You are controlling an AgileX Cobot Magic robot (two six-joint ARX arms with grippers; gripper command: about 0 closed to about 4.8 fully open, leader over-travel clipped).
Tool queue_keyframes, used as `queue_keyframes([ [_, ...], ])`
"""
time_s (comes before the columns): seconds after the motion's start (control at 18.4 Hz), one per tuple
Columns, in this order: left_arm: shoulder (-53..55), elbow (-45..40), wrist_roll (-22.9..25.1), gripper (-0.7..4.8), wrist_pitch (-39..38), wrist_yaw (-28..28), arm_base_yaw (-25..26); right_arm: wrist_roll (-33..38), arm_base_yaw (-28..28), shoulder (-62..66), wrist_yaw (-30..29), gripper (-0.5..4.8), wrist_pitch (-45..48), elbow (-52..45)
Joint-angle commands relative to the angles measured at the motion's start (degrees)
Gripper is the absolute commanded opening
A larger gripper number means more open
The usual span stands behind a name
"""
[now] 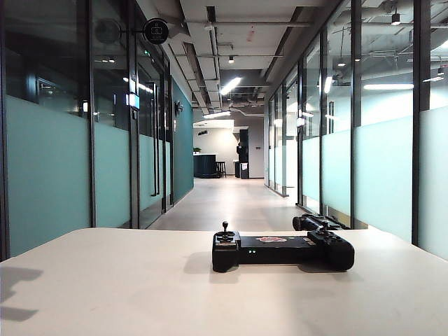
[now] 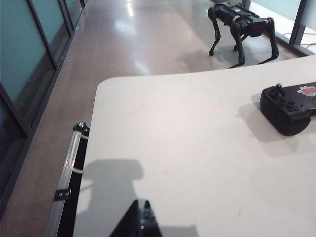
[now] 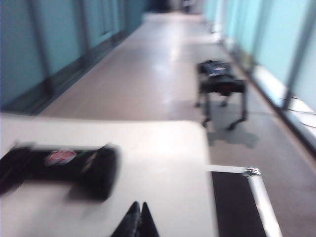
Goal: Push the left joystick on the remote control sitting on the white table backward to make the robot dog back up in a straight line until it returns close to you.
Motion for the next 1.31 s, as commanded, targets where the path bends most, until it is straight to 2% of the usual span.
queue_keyframes([
  [0.05, 0.0, 0.1, -0.2, -0.05, 0.5, 0.0, 0.0, 2.0, -2.8, -0.2, -0.2, -0.06, 2.6, -0.5],
  [0.38, 0.0, 0.1, -0.2, -0.04, 0.5, 0.0, 0.0, -1.8, -6.1, -0.2, -5.2, -0.06, 4.1, -0.5],
  [0.65, 0.0, 0.1, -0.2, -0.05, 0.5, 0.0, 0.0, -1.8, -6.2, -0.2, -3.6, 0.02, 3.7, -0.5],
  [0.71, 0.0, 0.1, -0.2, -0.05, 0.5, 0.0, 0.0, 2.1, -6.1, -0.2, -4.3, 0.02, 2.7, -0.5],
  [0.76, 0.0, 0.1, -0.2, -0.05, 0.5, 0.0, 0.0, 2.9, -6.1, -0.2, -5.3, 0.02, 1.9, -0.5],
  [1.2, 0.0, 0.1, -0.2, -0.05, 1.1, -0.5, 0.5, 2.9, -6.1, -0.2, -5.3, 0.02, 1.7, -0.5],
  [1.25, 0.0, 0.1, -0.2, -0.05, 3.6, 1.3, 2.3, 2.9, -6.1, -0.2, -5.3, 0.02, 1.7, -0.5],
  [1.31, 0.0, 0.1, -0.1, -0.05, 6.0, 6.1, 5.6, 2.9, -6.1, -0.2, -5.2, 0.02, 1.7, -0.5],
])
